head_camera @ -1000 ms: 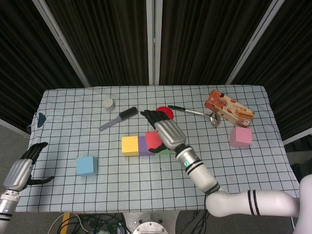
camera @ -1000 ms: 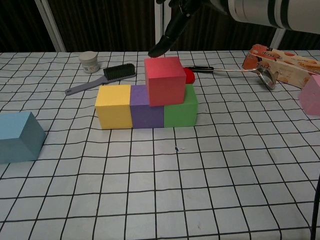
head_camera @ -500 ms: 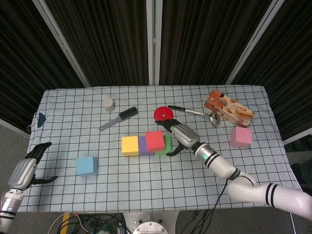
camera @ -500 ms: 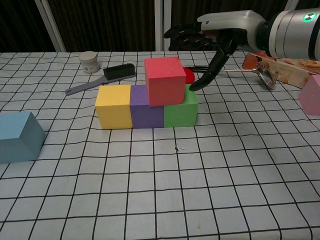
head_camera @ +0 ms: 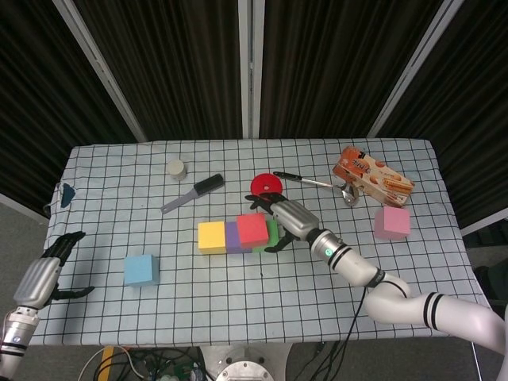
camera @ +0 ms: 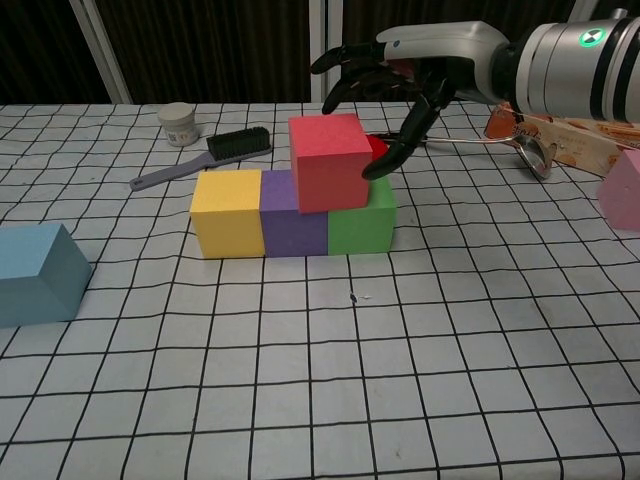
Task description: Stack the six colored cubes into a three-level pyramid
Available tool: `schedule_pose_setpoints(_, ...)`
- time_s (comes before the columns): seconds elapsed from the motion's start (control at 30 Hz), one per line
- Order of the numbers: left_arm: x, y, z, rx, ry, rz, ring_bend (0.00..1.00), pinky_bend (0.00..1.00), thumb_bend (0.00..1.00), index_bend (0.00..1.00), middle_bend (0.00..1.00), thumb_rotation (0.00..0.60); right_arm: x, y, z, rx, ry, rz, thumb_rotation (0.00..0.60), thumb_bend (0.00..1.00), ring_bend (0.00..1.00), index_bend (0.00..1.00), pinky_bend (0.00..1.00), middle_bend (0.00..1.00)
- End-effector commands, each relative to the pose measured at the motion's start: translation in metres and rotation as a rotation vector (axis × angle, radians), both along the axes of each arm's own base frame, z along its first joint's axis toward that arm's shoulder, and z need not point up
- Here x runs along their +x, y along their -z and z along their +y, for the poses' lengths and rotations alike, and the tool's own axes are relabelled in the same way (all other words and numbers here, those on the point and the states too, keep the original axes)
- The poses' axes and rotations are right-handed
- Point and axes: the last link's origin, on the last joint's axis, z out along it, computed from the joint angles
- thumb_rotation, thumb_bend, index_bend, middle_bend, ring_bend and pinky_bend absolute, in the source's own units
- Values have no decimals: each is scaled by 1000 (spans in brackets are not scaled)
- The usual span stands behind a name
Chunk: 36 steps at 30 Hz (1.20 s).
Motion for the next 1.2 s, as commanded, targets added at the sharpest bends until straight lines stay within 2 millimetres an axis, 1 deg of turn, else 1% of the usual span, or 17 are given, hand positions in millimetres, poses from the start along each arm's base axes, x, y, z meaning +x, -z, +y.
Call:
schedule_pose_setpoints(0.03, 0, 0, 0, 4, 0, 1, 0, 145, 60, 84, 56, 600, -1, 2, -3, -26, -1, 8, 600, 36, 0, 0, 0, 244)
schedule_pose_setpoints(0.2, 0, 1, 0, 0, -1, 6, 0, 145, 60, 84, 55, 600, 1, 7, -3, -52, 14, 3, 600, 103, 0, 0, 0, 353)
schedule_pose_setpoints(0.37, 0, 1, -1, 0, -4, 7, 0, 146, 60, 83, 55, 600, 3, 7, -2, -60, 23, -4, 600, 160, 0, 0, 0, 397)
schedule_pose_setpoints(0.57, 0, 1, -1, 0, -2, 4, 0, 145, 60, 84, 55, 600, 6, 2, 0, -65, 30, -29, 600, 188, 0, 0, 0, 411)
schedule_pose_setpoints(0.8, -1, 4, -1, -8, -6, 1, 0, 145, 60, 84, 55, 600, 3, -1, 1, -87, 36, -28, 600, 189, 0, 0, 0, 410)
schedule_pose_setpoints(1.2, -1, 3, -1, -6, -5, -2, 0, 146, 60, 84, 55, 600, 4, 8, 5, -107, 47, 3, 600, 201, 0, 0, 0, 410)
